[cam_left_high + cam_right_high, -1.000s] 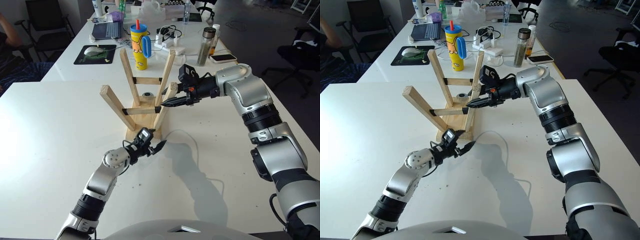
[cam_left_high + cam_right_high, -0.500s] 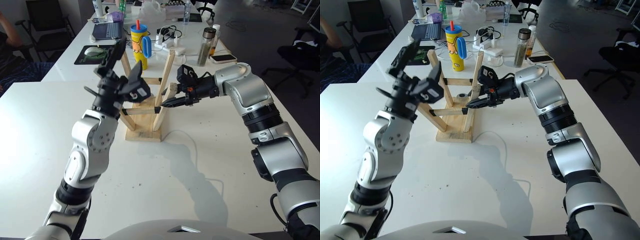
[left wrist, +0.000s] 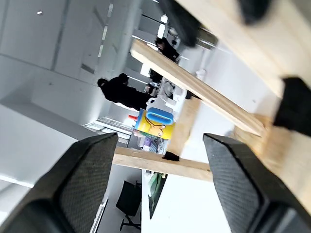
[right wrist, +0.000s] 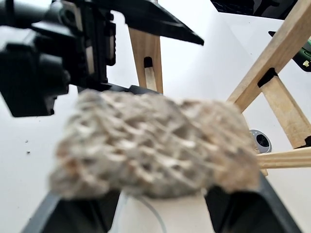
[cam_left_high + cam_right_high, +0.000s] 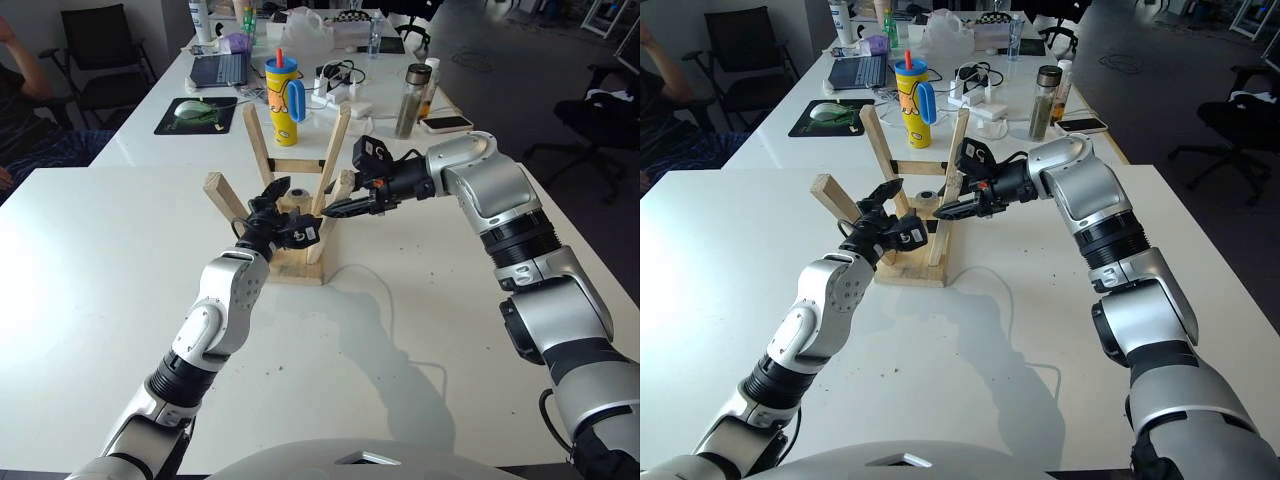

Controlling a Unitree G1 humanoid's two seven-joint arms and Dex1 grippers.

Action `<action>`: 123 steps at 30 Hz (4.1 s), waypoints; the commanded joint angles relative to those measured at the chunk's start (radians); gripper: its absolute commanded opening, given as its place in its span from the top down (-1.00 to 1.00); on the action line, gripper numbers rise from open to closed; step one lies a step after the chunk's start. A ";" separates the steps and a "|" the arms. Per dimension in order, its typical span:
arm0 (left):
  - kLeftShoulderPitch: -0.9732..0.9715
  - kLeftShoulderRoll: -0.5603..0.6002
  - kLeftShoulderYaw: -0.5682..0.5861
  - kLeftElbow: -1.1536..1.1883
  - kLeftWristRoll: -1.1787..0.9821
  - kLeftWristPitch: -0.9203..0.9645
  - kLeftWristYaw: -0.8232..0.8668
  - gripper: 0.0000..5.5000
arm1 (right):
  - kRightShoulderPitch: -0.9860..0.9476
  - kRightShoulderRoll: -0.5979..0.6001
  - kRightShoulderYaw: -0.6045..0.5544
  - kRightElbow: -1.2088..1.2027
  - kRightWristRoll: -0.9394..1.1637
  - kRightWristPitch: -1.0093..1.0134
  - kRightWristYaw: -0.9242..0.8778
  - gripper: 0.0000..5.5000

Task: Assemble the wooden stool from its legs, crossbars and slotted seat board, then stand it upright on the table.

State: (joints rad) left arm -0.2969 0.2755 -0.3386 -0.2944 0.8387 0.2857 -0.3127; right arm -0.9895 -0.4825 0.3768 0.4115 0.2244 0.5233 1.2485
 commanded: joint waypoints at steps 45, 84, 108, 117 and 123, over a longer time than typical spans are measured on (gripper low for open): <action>0.332 -0.278 0.249 0.391 -0.807 0.154 0.213 -0.21 | 0.370 -0.126 -0.292 -0.133 0.118 0.001 -0.024 -0.03; 0.267 -0.287 0.246 0.473 -0.824 0.132 0.200 -0.21 | 0.306 0.355 -0.214 -0.318 0.441 0.307 -1.009 1.00; 0.235 -0.286 0.234 0.499 -0.834 0.141 0.186 -0.21 | 0.531 -0.087 -0.109 -0.516 0.321 0.333 -0.431 1.00; 0.224 -0.282 0.202 0.463 -0.838 0.183 0.165 -0.21 | 0.463 0.182 -0.250 -0.476 0.369 0.354 -0.665 1.00; 0.253 -0.276 0.171 0.358 -0.843 0.240 0.154 -0.21 | 0.455 0.188 -0.272 -0.428 0.305 0.312 -0.706 1.00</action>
State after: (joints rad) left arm -0.1263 -0.0068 -0.1454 0.0470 0.0033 0.4158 -0.1419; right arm -0.5186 -0.2863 0.1146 -0.0233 0.5538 0.8497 0.5510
